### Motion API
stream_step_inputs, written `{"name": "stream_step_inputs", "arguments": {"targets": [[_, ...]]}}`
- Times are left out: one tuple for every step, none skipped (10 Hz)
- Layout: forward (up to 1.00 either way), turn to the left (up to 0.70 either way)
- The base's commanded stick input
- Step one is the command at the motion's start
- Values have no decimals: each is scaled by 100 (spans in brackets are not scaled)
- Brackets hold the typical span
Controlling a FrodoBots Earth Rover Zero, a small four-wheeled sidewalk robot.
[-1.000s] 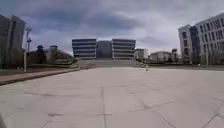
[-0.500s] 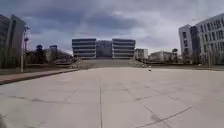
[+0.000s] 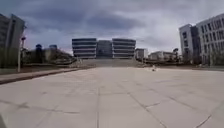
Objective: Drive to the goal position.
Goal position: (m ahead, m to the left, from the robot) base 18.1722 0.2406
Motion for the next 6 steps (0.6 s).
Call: {"name": "stream_step_inputs", "arguments": {"targets": [[70,0],[70,0],[70,0],[70,0],[70,0],[70,0]]}}
